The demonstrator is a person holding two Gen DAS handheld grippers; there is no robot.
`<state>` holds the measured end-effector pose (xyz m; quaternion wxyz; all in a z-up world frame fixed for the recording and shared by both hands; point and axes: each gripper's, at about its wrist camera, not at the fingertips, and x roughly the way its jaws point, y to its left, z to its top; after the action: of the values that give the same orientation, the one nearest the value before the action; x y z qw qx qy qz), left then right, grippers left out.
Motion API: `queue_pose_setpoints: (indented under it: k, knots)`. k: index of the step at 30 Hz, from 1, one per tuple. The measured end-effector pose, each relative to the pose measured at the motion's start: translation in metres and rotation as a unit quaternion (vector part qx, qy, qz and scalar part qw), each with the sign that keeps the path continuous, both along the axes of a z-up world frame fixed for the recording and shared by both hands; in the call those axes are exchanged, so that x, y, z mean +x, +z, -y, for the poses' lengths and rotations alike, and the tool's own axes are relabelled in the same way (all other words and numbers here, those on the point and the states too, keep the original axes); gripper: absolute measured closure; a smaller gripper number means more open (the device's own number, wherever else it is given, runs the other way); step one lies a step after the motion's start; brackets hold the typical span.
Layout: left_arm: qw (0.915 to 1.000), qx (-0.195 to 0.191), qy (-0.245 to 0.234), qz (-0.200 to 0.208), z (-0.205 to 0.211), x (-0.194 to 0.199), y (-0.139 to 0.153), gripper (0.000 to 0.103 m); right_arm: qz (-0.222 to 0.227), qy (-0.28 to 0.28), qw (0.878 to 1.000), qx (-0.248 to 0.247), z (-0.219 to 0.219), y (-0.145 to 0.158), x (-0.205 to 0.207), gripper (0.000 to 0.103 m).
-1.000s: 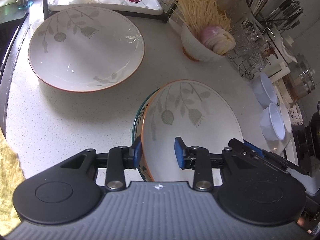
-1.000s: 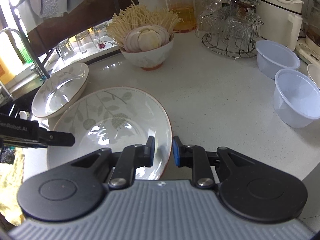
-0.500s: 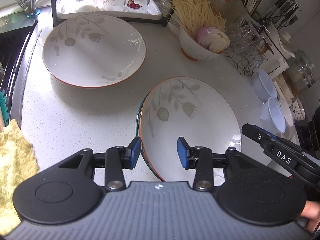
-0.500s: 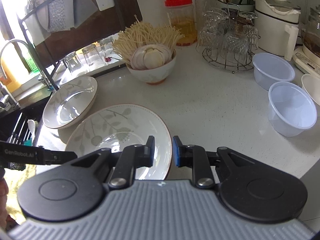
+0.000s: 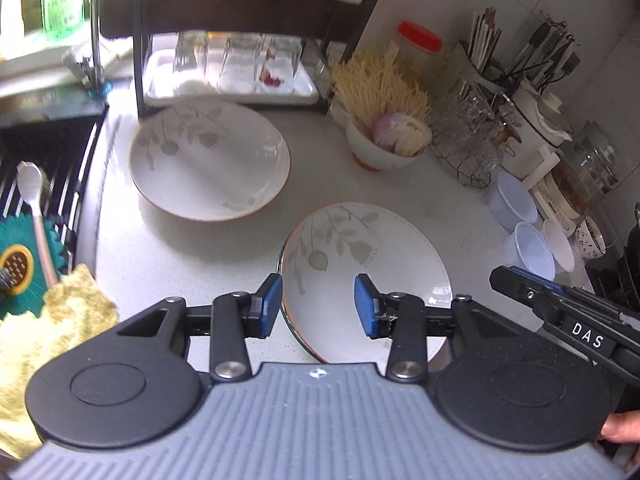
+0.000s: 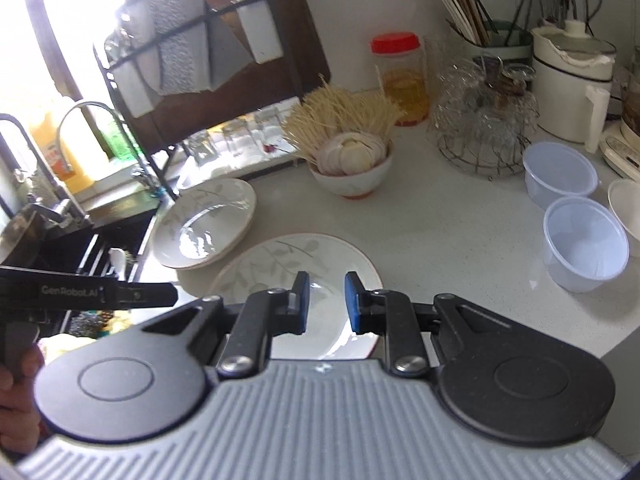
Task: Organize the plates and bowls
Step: 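Lower the bowl onto the floral plate and open the left gripper, then move the left gripper to the second white leaf bowl by the dish rack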
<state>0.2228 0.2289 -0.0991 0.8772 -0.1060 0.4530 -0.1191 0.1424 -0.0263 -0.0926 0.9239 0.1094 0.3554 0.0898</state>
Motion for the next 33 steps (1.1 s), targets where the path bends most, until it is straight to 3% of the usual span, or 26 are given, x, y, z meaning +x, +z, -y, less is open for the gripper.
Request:
queue_pose_setpoints:
  k: [8,15,23,33]
  knots:
    - [0.9987,0.011,0.013,0.049,0.003,-0.037,0.042,0.058,0.036,0.035,0.998,0.022,0.000,0.036,-0.024,0.080]
    - [0.9982,0.000,0.027,0.053,0.006,-0.072,0.062,0.058,0.052,0.055,0.997,0.030,-0.002,0.056,-0.047,0.080]
    - [0.9965,0.007,0.045,0.070,0.009,-0.109,0.071,0.058,0.070,0.067,0.995,0.035,-0.002,0.072,-0.073,0.080]
    - [0.9946,0.006,0.076,0.071,0.001,-0.144,0.065,0.058,0.059,0.094,0.993,0.038,-0.008,0.067,-0.097,0.080]
